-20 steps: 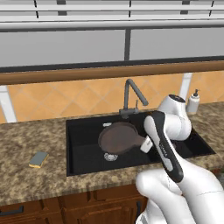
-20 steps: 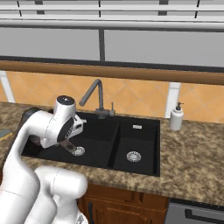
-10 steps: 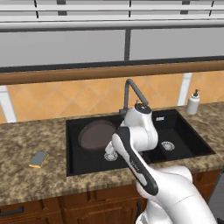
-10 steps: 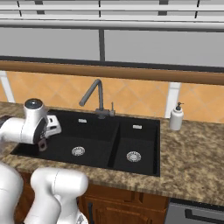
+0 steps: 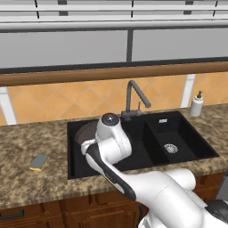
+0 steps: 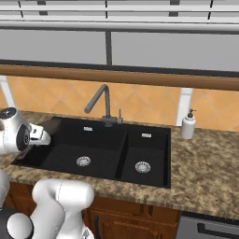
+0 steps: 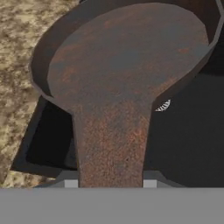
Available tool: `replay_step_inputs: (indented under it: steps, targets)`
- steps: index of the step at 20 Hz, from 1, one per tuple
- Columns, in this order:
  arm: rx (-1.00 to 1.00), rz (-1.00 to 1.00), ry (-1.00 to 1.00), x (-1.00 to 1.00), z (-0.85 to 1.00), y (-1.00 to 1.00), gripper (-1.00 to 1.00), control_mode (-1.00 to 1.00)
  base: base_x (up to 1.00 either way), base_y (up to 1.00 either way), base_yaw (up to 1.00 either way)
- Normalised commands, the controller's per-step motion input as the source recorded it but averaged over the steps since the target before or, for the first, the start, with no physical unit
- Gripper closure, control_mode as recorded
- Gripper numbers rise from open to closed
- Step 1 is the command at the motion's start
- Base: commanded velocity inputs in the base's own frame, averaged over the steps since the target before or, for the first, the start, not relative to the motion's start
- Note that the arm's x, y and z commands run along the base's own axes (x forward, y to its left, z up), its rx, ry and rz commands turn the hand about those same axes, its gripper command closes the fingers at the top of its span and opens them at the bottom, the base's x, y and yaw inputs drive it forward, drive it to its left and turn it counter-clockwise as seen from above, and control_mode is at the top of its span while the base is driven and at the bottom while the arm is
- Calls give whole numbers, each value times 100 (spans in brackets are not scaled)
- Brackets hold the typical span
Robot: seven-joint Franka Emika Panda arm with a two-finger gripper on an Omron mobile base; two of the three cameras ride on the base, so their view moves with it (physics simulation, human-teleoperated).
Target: Pick the pan and sponge and place them into the sink. Then turn on the water.
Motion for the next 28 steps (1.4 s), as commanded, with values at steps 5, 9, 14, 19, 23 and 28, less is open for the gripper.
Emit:
replay_step_inputs:
  steps: [5,9,14,19,23,28]
  targets:
    - [15,-80,1,1,-9,2,100,-100,0,0,0]
    - [25,-72,1,3,-6,0,100,-100,0,0,0]
    - [35,-40,2,15,0,0,100,-100,0,0,0]
    - [14,-9,3,17,-7,-1,100,-100,0,0,0]
    - [0,0,6,8,-4,0,100,-100,0,0,0]
    - [1,-9,10,42,-23,-2,100,-100,0,0,0]
